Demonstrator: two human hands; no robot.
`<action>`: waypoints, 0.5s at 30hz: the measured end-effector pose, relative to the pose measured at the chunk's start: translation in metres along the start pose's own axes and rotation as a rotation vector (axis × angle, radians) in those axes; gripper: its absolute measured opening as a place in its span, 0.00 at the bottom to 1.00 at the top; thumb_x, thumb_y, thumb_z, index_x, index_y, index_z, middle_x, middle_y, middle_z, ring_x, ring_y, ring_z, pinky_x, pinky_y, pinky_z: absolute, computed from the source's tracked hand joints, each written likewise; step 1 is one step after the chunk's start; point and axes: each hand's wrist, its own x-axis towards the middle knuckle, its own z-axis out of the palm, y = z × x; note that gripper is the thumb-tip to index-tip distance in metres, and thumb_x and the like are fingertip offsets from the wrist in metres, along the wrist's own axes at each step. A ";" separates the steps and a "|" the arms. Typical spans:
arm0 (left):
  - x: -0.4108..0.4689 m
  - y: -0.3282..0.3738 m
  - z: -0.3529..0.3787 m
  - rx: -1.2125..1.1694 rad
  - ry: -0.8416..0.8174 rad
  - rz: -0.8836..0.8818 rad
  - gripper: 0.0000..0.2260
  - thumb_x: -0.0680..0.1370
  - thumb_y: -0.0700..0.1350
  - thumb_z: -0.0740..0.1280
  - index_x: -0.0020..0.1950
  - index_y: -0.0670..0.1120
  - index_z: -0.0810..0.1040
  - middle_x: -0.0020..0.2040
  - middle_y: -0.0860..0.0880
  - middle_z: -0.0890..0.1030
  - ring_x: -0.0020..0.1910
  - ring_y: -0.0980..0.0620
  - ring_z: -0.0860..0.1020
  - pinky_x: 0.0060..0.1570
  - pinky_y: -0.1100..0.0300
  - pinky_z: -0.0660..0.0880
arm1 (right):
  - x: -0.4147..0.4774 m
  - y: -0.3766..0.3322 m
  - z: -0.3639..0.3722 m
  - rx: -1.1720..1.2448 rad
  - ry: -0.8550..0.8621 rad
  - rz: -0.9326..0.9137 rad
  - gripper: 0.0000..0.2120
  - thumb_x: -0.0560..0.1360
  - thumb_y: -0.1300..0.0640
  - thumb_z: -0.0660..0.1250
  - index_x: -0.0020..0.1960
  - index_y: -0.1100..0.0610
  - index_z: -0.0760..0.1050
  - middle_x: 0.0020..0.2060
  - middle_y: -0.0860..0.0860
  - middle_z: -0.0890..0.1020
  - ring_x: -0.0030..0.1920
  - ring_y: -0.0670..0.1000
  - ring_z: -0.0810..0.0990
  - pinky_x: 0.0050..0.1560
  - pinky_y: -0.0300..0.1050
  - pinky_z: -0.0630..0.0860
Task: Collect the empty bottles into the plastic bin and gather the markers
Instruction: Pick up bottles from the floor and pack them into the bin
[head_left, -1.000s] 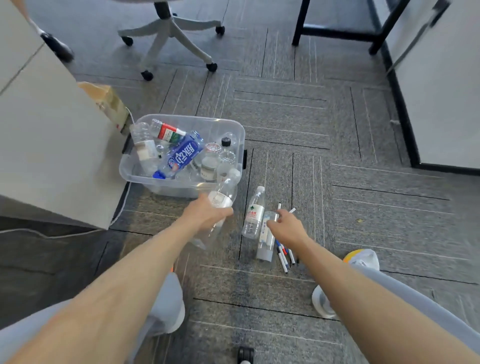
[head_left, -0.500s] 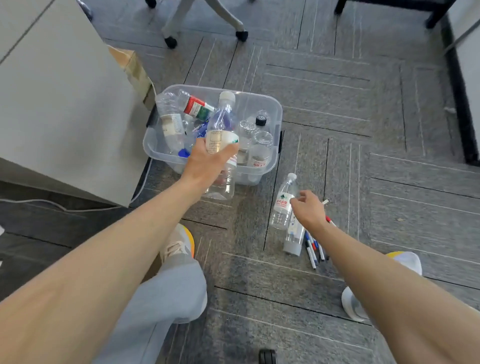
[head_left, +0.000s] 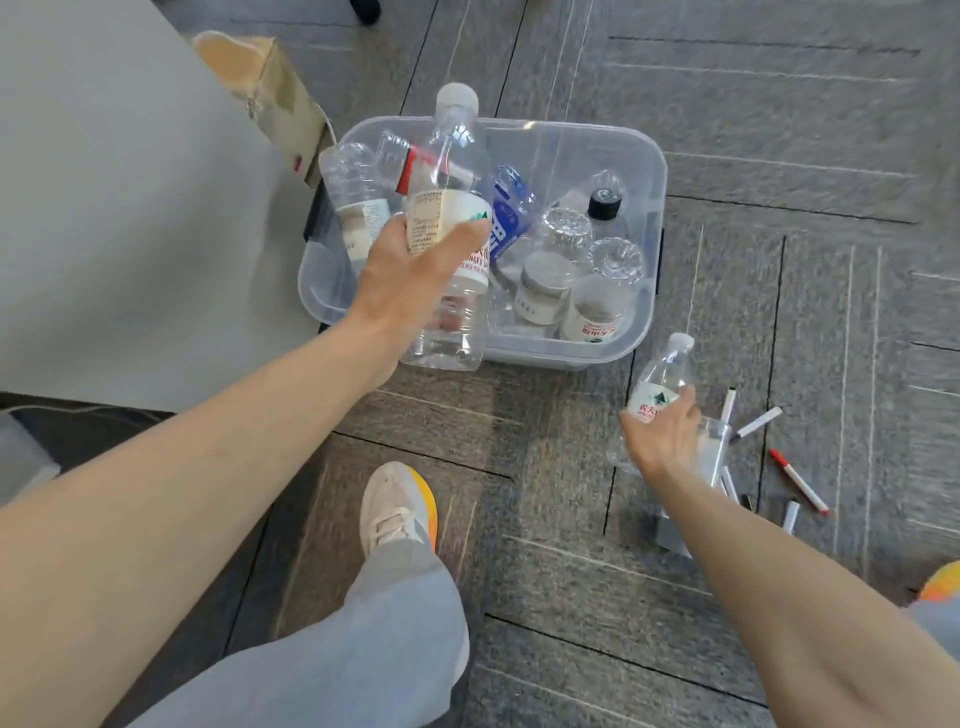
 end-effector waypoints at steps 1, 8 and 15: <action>-0.002 0.000 -0.001 0.016 -0.004 0.005 0.18 0.76 0.55 0.70 0.60 0.50 0.71 0.54 0.49 0.80 0.47 0.55 0.80 0.29 0.70 0.75 | -0.004 0.000 0.000 0.021 -0.013 0.006 0.46 0.72 0.53 0.72 0.78 0.58 0.45 0.70 0.64 0.64 0.67 0.66 0.69 0.65 0.60 0.69; -0.034 0.019 -0.013 -0.035 0.013 0.000 0.24 0.71 0.60 0.72 0.62 0.50 0.72 0.54 0.48 0.82 0.52 0.48 0.82 0.45 0.56 0.81 | -0.057 -0.012 -0.049 0.188 -0.021 0.003 0.45 0.74 0.44 0.67 0.80 0.57 0.45 0.76 0.59 0.62 0.73 0.62 0.65 0.68 0.56 0.66; -0.097 0.044 -0.021 -0.106 -0.024 -0.002 0.25 0.70 0.62 0.71 0.61 0.52 0.72 0.55 0.50 0.81 0.54 0.50 0.80 0.53 0.52 0.78 | -0.116 -0.028 -0.137 0.347 0.055 -0.052 0.38 0.76 0.44 0.62 0.79 0.53 0.50 0.74 0.58 0.65 0.71 0.62 0.66 0.69 0.58 0.64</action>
